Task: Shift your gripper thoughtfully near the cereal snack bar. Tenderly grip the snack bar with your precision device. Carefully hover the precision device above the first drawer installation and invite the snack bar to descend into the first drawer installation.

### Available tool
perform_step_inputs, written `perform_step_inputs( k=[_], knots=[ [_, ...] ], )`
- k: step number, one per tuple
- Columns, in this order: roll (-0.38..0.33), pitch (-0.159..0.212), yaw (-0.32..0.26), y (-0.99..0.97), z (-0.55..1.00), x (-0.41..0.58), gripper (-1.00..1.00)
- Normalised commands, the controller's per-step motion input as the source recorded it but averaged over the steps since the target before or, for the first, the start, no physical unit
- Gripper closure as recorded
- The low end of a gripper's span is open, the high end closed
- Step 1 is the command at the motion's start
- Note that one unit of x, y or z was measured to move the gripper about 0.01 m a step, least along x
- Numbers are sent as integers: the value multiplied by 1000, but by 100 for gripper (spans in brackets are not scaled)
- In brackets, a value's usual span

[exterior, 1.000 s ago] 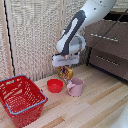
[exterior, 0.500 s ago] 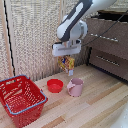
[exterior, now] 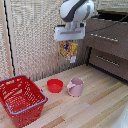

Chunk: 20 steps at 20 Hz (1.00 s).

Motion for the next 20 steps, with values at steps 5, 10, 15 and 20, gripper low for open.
perform_step_inputs(
  k=[5,10,15,20],
  knots=[
    [-43,-1,48,-131,894,123,100],
    [-47,0,78,-185,893,121,100],
    [-65,0,61,-214,897,137,100],
    [-92,33,46,-269,793,150,100]
  ],
)
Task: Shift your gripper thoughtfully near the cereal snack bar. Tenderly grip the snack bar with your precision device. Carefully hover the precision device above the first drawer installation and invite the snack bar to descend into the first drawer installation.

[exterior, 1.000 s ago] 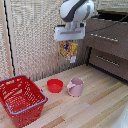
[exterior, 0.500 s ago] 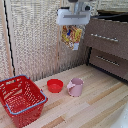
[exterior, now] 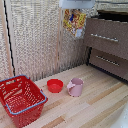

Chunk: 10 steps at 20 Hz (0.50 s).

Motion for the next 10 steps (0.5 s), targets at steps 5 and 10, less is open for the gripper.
perform_step_inputs(
  k=[5,10],
  knots=[
    [-85,124,0,-347,734,165,100],
    [-79,137,-6,-439,722,193,100]
  ],
)
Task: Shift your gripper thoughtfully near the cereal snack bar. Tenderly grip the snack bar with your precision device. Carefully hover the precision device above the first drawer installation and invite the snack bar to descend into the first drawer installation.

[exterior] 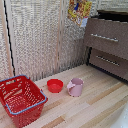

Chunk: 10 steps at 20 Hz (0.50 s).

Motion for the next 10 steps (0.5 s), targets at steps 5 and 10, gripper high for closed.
perform_step_inputs(
  k=[5,10],
  knots=[
    [-43,95,-6,-495,862,215,100],
    [-4,51,-20,-554,995,221,100]
  ],
)
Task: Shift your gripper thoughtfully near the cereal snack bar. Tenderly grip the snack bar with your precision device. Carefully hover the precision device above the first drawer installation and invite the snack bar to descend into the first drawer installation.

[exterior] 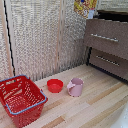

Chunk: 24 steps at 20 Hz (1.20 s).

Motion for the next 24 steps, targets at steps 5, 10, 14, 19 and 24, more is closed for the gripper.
perform_step_inputs(
  k=[5,10,14,19,24],
  knots=[
    [0,90,-39,-716,925,55,100],
    [17,153,-27,-985,691,0,100],
    [8,153,0,-1000,493,0,100],
    [0,165,24,-975,325,0,100],
    [-49,174,80,-764,58,1,100]
  ],
)
